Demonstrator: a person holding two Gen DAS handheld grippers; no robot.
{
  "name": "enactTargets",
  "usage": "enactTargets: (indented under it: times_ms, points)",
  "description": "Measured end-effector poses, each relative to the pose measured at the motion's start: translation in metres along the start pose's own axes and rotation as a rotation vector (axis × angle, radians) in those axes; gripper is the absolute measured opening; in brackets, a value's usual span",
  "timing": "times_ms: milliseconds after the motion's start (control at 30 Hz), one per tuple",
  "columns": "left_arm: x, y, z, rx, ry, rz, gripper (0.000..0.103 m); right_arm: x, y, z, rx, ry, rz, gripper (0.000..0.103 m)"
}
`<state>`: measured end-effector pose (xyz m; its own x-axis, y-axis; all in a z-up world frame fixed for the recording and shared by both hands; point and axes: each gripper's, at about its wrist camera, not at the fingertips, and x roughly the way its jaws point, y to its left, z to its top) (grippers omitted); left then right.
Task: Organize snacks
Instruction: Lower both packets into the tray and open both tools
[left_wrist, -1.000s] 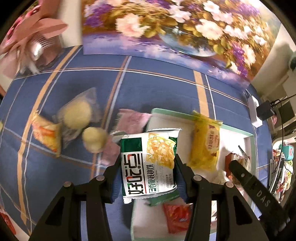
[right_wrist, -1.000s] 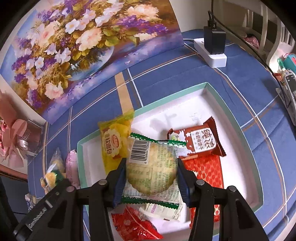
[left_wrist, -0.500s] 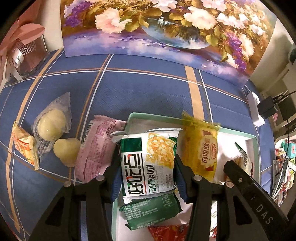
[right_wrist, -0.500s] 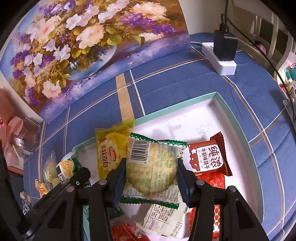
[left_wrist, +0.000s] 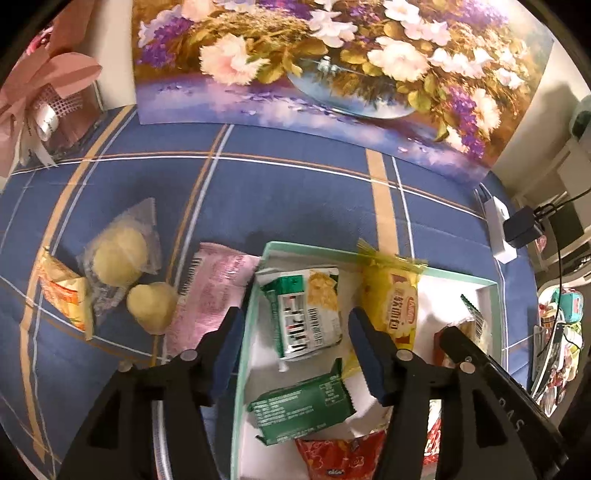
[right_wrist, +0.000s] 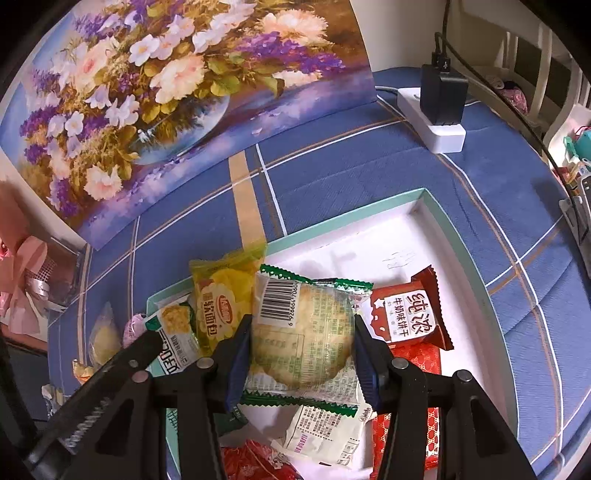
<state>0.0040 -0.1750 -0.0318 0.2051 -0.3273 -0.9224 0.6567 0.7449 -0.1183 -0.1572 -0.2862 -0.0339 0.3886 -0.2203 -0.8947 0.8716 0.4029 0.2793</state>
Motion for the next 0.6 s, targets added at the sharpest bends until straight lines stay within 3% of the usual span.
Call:
enactTargets:
  times_ms: [233,500,600]
  points:
    - [-0.004,0.011,0.0,-0.038,0.001,0.056,0.078,0.001,-0.002,0.0,0.006,0.01,0.006,0.056]
    - [-0.003,0.026,-0.004,-0.092,0.032,0.108,0.084,-0.002,0.007,-0.004,-0.021,0.005,-0.002,0.075]
    - [-0.003,0.032,-0.005,-0.103,0.026,0.141,0.092,-0.004,0.012,-0.007,-0.033,0.0,0.001,0.08]
